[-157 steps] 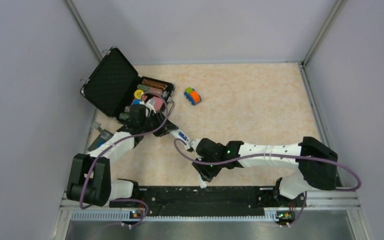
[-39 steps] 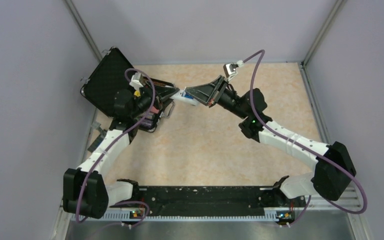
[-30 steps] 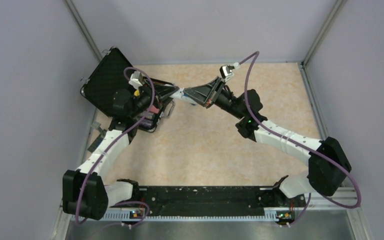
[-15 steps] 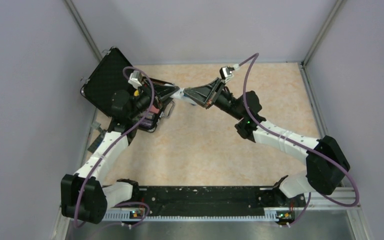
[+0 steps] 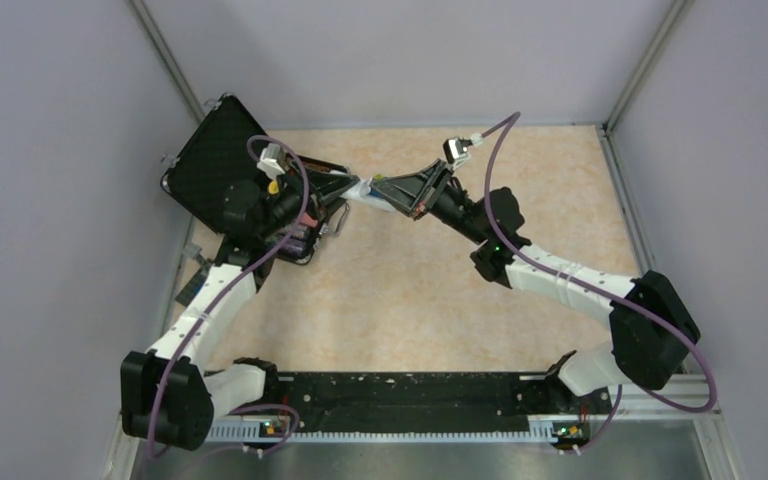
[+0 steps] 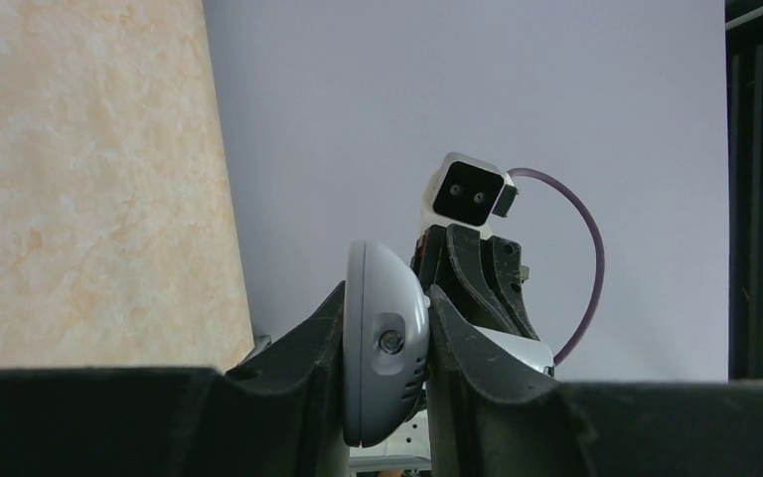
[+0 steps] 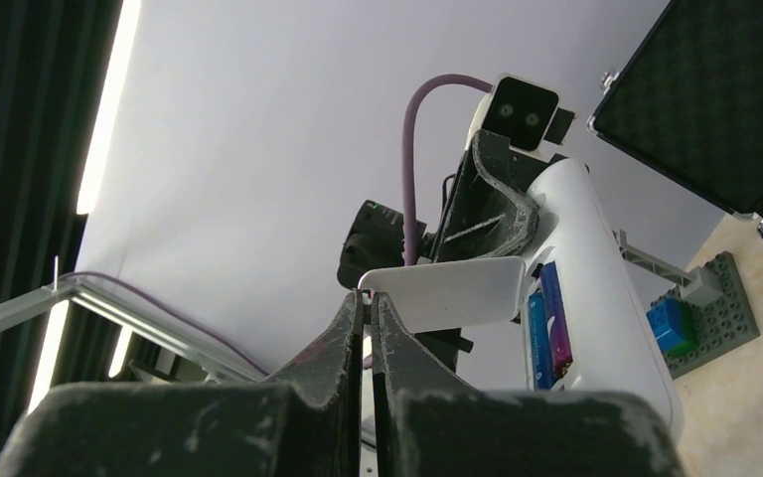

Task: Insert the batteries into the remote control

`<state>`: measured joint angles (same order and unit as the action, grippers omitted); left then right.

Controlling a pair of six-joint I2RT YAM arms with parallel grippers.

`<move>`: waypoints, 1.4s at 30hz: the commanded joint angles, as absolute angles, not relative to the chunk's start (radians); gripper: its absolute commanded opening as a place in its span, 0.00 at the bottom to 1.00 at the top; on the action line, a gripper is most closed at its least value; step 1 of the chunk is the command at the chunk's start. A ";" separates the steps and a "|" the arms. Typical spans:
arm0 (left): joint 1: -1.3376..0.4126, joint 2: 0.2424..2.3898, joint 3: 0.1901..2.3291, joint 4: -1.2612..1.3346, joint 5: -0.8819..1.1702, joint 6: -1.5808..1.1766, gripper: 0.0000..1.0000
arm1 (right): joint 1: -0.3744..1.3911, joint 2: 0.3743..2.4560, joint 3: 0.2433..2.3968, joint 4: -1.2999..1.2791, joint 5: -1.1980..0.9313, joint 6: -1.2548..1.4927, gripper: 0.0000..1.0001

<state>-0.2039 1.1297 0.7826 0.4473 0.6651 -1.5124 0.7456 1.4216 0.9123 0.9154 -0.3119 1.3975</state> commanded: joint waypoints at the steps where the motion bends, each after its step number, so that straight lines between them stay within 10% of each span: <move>1: -0.209 1.084 0.803 0.512 0.669 -1.503 0.00 | 0.732 1.395 0.896 0.985 -0.284 1.384 0.00; 42: -0.229 1.087 0.800 0.567 0.620 -1.508 0.00 | 0.730 1.352 0.779 1.032 -0.210 1.467 0.00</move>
<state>-0.2192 1.1038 0.7826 0.4435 0.6376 -1.4971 0.7410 1.3739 0.7845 1.0313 -0.1967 1.4467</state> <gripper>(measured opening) 0.317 0.008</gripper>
